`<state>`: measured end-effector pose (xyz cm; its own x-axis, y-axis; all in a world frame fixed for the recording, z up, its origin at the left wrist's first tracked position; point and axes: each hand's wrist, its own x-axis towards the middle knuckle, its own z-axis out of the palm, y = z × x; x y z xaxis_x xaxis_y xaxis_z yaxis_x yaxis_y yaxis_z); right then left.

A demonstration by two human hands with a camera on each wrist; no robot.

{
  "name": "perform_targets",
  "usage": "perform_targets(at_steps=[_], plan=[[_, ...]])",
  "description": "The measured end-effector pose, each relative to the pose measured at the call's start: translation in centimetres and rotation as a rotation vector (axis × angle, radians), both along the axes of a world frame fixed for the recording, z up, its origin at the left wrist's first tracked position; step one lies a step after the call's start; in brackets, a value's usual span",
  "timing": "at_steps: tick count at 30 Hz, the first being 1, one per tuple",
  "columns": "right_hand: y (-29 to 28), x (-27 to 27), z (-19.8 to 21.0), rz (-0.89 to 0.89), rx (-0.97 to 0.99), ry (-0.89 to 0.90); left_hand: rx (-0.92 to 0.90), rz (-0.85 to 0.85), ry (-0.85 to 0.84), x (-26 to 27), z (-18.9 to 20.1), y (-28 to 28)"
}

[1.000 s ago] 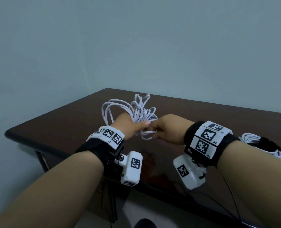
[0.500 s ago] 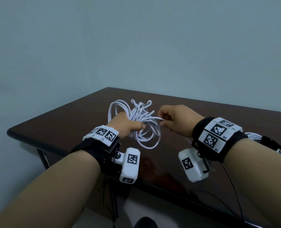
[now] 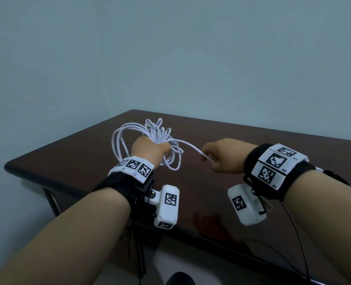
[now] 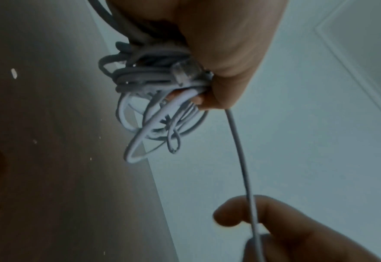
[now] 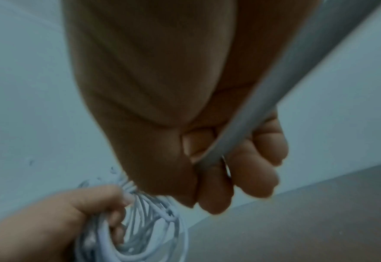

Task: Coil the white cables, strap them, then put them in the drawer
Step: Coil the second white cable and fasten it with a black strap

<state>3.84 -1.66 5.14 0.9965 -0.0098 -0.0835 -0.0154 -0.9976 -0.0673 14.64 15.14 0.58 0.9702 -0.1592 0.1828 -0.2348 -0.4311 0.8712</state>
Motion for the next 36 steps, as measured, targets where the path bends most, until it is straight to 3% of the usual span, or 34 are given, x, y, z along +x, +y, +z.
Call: perform_targets(at_steps=[4, 7, 9, 11, 13, 17, 23, 31, 34, 36], plan=[[-0.3, -0.3, 0.4, 0.001, 0.309, 0.013, 0.126, 0.053, -0.086, 0.9, 0.3, 0.2], [-1.1, -0.2, 0.5, -0.001, 0.802, 0.048, 0.176, 0.036, -0.127, 1.2, 0.3, 0.5], [-1.7, 0.5, 0.2, -0.064, 0.916, -0.121, 0.211, -0.012, -0.124, 1.1, 0.0, 0.7], [-2.5, 1.3, -0.2, -0.162, 0.799, -0.434, 0.215, -0.056, -0.114, 0.8, -0.4, 0.6], [-2.8, 1.6, -0.2, -0.22, 0.746, -0.58, 0.17, -0.049, -0.079, 0.5, -0.5, 0.3], [-2.9, 1.2, -0.5, -0.171, 0.685, -0.351, -0.021, 0.074, 0.058, 0.8, -0.2, 0.3], [-2.7, 1.3, -1.0, -0.16, -0.021, -0.149, -0.102, 0.058, 0.13, 0.7, -0.4, 0.4], [-1.8, 1.1, -0.2, -0.14, -0.544, -0.05, -0.292, 0.037, 0.296, 1.0, -0.8, 0.6], [-1.3, 1.3, -0.4, -0.198, -0.603, -0.089, -0.529, -0.101, 0.444, 0.6, -1.1, 0.1], [-1.9, 1.4, -0.9, -0.223, -0.468, -0.225, -0.707, -0.229, 0.553, 0.3, -0.9, -0.2]])
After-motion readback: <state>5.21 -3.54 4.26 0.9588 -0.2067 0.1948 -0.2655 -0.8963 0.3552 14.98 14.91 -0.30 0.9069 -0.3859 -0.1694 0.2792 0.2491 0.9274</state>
